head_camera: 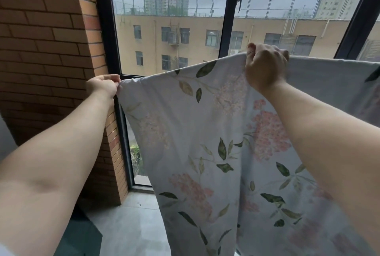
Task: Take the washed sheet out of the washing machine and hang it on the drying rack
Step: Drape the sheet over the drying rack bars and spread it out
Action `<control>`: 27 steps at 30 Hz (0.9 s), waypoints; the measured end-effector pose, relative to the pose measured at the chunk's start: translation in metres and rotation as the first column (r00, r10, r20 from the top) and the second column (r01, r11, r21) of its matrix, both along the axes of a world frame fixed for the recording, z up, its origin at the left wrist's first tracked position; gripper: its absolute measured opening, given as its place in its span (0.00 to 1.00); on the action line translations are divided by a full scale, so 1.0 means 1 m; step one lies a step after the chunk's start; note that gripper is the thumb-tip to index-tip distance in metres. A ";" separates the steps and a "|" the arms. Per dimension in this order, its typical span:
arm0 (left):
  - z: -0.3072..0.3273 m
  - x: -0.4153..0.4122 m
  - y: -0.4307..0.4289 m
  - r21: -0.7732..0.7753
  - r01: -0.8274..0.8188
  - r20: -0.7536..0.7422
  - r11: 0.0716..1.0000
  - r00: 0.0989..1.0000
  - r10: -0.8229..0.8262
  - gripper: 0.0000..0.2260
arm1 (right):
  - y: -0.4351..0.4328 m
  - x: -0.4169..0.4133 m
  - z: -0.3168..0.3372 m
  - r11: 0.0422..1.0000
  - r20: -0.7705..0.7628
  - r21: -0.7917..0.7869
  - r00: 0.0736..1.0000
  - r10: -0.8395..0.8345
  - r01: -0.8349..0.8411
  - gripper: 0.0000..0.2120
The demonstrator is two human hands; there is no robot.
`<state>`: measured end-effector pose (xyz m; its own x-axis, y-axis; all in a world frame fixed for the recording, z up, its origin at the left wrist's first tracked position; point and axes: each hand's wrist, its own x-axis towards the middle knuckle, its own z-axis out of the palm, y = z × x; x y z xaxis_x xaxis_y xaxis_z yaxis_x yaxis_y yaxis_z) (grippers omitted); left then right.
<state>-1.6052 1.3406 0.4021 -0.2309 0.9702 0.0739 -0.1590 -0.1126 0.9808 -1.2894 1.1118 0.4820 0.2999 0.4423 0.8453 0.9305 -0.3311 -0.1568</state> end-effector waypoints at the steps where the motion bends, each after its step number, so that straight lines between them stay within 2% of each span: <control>1: -0.001 0.003 -0.001 0.002 -0.014 -0.009 1.000 1.000 0.014 0.13 | -0.001 0.000 -0.001 1.000 0.002 -0.001 1.000 -0.001 0.001 0.23; 8: -0.010 0.016 -0.005 -0.001 -0.047 -0.125 0.999 0.991 0.046 0.09 | -0.003 0.006 -0.003 1.000 -0.003 -0.027 1.000 -0.013 0.013 0.24; 10: -0.011 0.025 -0.015 0.016 -0.069 -0.320 0.997 0.945 0.071 0.09 | -0.004 0.005 -0.004 0.998 -0.004 -0.056 1.000 -0.005 0.005 0.23; 12: -0.007 0.043 -0.032 0.127 -0.051 -0.525 0.991 0.844 0.111 0.11 | -0.005 0.005 -0.003 0.995 -0.020 -0.101 1.000 0.009 -0.011 0.22; 14: 0.001 0.071 -0.057 0.264 0.100 -0.608 0.959 0.789 0.085 0.13 | -0.008 0.005 0.001 0.988 -0.049 -0.151 0.998 0.039 -0.046 0.21; 17: 0.021 0.118 -0.103 0.428 0.316 -0.632 0.847 0.774 0.031 0.13 | -0.018 0.005 0.007 0.967 -0.080 -0.232 0.993 0.087 -0.103 0.19; 22: 0.054 0.186 -0.156 0.702 0.454 -0.633 0.549 0.751 0.188 0.14 | -0.063 0.036 0.004 0.977 -0.103 -0.209 0.994 0.027 -0.049 0.17; 24: 0.064 0.215 -0.176 0.733 0.509 -0.657 0.452 0.703 0.273 0.15 | -0.088 0.059 0.002 0.975 -0.123 -0.223 0.992 -0.033 0.004 0.18; 27: 0.072 0.262 -0.207 0.710 0.583 -0.704 0.394 0.593 0.390 0.16 | -0.131 0.100 0.001 0.964 -0.161 -0.250 0.978 -0.135 0.091 0.20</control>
